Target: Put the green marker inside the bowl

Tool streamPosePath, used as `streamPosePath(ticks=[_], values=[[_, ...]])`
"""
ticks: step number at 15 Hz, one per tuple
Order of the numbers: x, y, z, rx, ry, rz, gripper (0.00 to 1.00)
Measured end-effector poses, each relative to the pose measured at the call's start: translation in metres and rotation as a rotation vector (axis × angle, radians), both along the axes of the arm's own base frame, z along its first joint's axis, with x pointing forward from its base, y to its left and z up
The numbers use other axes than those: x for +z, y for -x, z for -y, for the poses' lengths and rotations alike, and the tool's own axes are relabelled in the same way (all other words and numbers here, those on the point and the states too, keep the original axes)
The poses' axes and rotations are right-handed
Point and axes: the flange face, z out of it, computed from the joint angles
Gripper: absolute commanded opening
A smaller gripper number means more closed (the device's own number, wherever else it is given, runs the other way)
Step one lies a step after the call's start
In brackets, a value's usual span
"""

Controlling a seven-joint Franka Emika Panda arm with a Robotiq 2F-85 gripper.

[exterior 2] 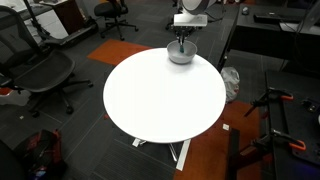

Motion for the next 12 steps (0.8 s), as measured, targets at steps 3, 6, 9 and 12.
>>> streamPosePath(ticks=[3,6,9,12], values=[[-0.007,-0.003,0.002,-0.007,-0.016,-0.039,0.50],[-0.009,-0.006,0.004,-0.007,-0.016,-0.047,0.73],[-0.007,-0.008,0.004,-0.006,-0.014,-0.041,0.95],[0.003,-0.011,0.001,0.000,-0.008,-0.026,1.00]])
